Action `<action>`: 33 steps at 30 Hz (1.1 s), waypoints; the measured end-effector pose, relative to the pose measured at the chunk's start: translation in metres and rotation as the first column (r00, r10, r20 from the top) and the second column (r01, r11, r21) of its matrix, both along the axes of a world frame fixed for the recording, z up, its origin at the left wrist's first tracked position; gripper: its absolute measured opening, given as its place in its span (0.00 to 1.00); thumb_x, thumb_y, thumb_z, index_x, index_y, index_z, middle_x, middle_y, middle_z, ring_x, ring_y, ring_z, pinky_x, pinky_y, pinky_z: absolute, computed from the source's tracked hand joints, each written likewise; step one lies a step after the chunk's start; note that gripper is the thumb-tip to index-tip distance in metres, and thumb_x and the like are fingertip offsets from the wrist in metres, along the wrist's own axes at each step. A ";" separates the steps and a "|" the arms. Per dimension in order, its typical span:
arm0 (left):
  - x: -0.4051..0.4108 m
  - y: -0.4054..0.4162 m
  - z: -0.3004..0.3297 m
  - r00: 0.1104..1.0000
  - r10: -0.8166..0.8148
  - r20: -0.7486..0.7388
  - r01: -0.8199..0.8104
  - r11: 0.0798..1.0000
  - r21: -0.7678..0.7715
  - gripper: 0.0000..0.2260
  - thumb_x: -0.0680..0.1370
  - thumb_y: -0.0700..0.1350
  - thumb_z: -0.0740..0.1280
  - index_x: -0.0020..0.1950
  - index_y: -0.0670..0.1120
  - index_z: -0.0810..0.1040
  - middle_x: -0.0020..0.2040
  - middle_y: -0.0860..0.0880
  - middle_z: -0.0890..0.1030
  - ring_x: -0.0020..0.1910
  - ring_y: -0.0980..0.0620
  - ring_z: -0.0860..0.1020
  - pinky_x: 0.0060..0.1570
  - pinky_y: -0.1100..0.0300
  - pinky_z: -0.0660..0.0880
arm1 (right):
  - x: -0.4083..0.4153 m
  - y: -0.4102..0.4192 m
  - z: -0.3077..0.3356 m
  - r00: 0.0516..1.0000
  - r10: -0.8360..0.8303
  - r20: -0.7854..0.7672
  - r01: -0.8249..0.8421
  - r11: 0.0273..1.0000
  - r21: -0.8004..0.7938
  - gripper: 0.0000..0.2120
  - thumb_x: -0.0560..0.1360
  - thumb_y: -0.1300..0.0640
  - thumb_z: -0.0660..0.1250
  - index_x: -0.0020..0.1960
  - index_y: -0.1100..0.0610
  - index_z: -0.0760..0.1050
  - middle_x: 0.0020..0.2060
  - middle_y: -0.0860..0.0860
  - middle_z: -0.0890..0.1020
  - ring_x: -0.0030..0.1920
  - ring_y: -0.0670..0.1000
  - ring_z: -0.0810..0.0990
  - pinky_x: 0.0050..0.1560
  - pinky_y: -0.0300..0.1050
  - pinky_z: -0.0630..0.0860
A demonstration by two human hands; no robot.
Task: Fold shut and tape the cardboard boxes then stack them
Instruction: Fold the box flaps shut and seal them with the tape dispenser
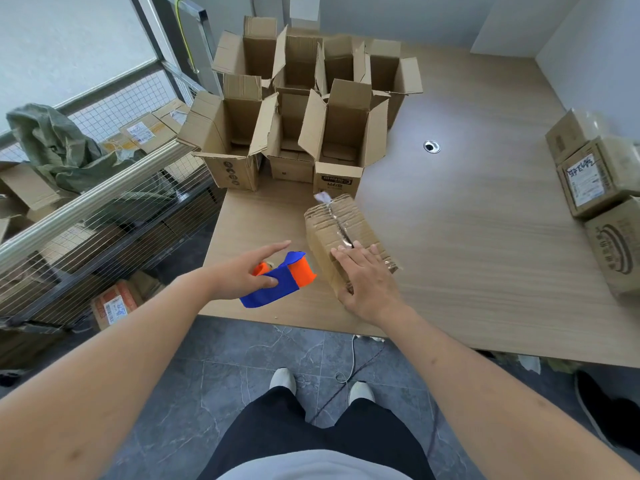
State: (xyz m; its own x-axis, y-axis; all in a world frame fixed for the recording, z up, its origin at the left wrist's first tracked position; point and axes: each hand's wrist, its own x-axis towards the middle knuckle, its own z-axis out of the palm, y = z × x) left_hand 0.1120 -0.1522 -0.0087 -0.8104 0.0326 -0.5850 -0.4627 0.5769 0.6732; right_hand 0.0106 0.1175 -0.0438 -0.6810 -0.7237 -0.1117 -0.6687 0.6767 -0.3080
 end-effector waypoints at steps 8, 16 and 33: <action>0.013 -0.023 0.030 0.998 -0.014 -0.064 0.019 0.997 0.075 0.33 0.80 0.41 0.71 0.73 0.74 0.66 0.58 0.48 0.77 0.54 0.41 0.77 0.58 0.43 0.77 | -0.022 0.031 0.020 0.995 0.075 -0.063 -0.071 0.996 0.056 0.44 0.64 0.76 0.66 0.74 0.46 0.70 0.62 0.53 0.73 0.62 0.59 0.71 0.60 0.54 0.76; 0.016 -0.042 0.035 0.997 0.022 -0.079 -0.012 0.992 0.125 0.34 0.78 0.37 0.72 0.73 0.70 0.68 0.57 0.47 0.79 0.54 0.42 0.79 0.58 0.40 0.79 | 0.000 -0.035 0.018 0.929 -0.322 -0.184 0.332 0.943 0.024 0.25 0.77 0.35 0.59 0.70 0.45 0.71 0.59 0.57 0.72 0.58 0.60 0.73 0.58 0.56 0.71; -0.015 -0.057 0.034 0.996 -0.092 -0.011 0.092 0.987 0.129 0.33 0.78 0.38 0.72 0.72 0.71 0.69 0.63 0.54 0.77 0.60 0.45 0.77 0.59 0.40 0.79 | -0.013 -0.036 -0.017 0.960 -0.138 0.243 0.114 0.987 0.111 0.56 0.62 0.21 0.64 0.78 0.31 0.34 0.77 0.50 0.25 0.73 0.53 0.18 0.72 0.57 0.22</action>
State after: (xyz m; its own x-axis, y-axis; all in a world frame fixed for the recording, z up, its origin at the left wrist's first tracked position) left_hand 0.0967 -0.2094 0.0255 -0.8032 0.1820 -0.5673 -0.4084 0.5251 0.7466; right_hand -0.0022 0.0815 -0.0607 -0.7077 -0.6117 -0.3535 -0.4861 0.7847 -0.3846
